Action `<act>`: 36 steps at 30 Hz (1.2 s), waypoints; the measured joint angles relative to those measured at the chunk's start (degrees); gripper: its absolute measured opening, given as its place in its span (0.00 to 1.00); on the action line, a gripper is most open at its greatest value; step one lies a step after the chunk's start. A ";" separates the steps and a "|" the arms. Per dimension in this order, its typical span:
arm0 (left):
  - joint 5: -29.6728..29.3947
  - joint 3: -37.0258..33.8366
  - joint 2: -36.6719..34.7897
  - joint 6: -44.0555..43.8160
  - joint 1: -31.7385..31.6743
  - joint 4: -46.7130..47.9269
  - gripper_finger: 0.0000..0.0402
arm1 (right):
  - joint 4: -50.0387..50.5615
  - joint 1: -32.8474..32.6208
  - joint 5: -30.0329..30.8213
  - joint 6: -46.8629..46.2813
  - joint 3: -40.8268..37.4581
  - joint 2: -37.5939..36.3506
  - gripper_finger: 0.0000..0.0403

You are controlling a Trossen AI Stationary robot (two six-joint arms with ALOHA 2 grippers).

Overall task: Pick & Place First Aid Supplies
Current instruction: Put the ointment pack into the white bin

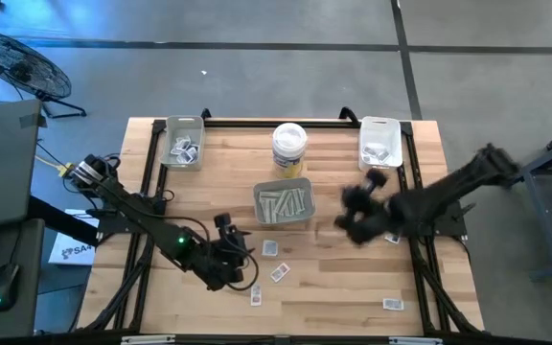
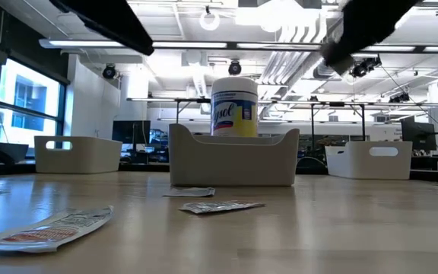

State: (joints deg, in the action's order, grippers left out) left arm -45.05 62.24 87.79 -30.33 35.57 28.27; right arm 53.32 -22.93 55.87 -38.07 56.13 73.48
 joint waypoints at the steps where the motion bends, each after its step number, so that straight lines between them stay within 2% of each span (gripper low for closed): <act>1: -0.95 0.00 0.02 0.04 -0.23 0.25 0.50 | 3.66 2.99 -1.80 -2.70 -0.01 -1.49 0.00; 4: -3.57 0.00 0.00 0.06 -0.49 0.63 0.50 | 11.70 12.04 -7.03 -8.16 -0.04 -3.95 0.00; 7: -6.93 0.00 -0.40 0.45 -1.17 0.57 0.50 | 15.39 20.01 -8.33 -9.48 -0.10 -3.68 0.00; 12: -8.20 0.00 -0.33 1.88 -3.27 0.99 0.50 | 13.56 32.86 -8.50 -6.07 -2.93 -2.53 0.00; 16: -6.52 0.00 -0.33 1.95 -5.44 2.35 0.50 | 5.96 43.95 -12.53 6.20 -6.72 -2.51 0.00; 20: -6.02 0.00 -0.33 1.95 -7.22 3.15 0.50 | -12.14 53.96 -20.39 18.81 -11.23 -2.50 0.00; 22: -5.85 0.00 -0.33 1.95 -7.91 3.30 0.50 | -21.45 57.33 -25.89 23.34 -13.96 -2.50 0.00; 24: -5.82 0.00 -0.33 1.73 -8.53 3.25 0.50 | -23.37 60.12 -29.42 24.39 -15.28 -2.50 0.00; 29: -5.35 0.00 -0.33 1.62 -9.31 3.18 0.50 | -15.73 64.63 -23.99 24.22 -15.82 -2.50 0.00; 36: -8.64 0.00 -0.33 4.54 -13.36 1.67 0.50 | -15.75 68.12 -24.73 29.53 -15.79 -2.50 0.00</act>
State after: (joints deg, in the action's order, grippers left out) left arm -53.69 62.24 87.47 -25.79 22.21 29.94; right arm 37.57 45.19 31.14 -8.54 40.34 70.98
